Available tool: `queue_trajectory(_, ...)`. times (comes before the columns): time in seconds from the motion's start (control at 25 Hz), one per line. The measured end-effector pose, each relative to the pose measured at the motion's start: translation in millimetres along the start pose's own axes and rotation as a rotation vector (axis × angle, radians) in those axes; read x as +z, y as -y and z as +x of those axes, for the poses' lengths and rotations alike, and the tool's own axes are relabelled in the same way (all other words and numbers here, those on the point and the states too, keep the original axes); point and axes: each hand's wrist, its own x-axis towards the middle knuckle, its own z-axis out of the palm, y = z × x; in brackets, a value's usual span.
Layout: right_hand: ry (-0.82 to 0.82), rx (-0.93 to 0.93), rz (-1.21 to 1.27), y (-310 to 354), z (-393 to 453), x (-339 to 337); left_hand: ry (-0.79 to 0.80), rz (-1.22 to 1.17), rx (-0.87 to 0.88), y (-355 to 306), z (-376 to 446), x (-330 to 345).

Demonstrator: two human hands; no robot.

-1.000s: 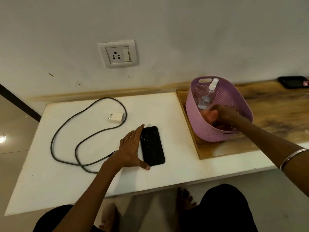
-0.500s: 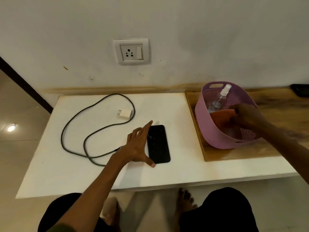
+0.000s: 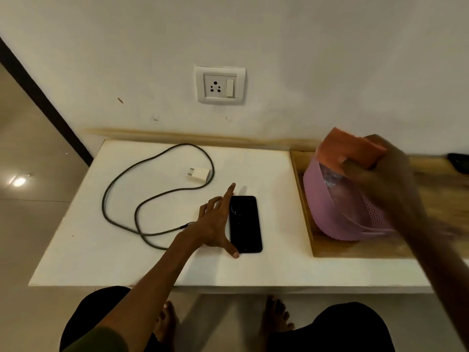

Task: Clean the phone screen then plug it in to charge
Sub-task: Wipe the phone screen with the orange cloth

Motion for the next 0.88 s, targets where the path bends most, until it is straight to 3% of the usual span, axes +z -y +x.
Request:
queue_trajectory(0.2, 0.066, -0.087, -0.033, -1.5, -23.8, 100.9, -0.020, -0.026, -0.001, 4.1, 0.8, 1.0)
queue_trajectory(0.32, 0.232, 0.045, -0.077, -13.4, -26.0, 154.6, -0.029, -0.042, 0.012, 5.9, 4.1, 2.8)
queue_trajectory(0.4, 0.253, 0.015, -0.255, -20.8, -31.5, 183.2, -0.035, -0.059, 0.011, 6.5, 5.4, 4.3)
queue_trajectory(0.48, 0.378, 0.053, -0.225, -21.8, -43.4, 208.0, -0.053, -0.065, 0.003, 7.3, 6.2, 5.6)
queue_trajectory(0.64, 0.540, 0.180, -0.047, -27.2, -62.3, 236.5, -0.070, -0.104, -0.010, 8.5, 6.4, 7.3)
queue_trajectory(0.76, 0.628, 0.138, -0.057, -28.6, -67.6, 240.9, -0.077, -0.114, -0.016, 8.8, 6.2, 7.7)
queue_trajectory(0.88, 0.575, 0.037, -0.101, -26.1, -69.1, 241.9, -0.080, -0.130, -0.019, 9.4, 4.3, 8.1)
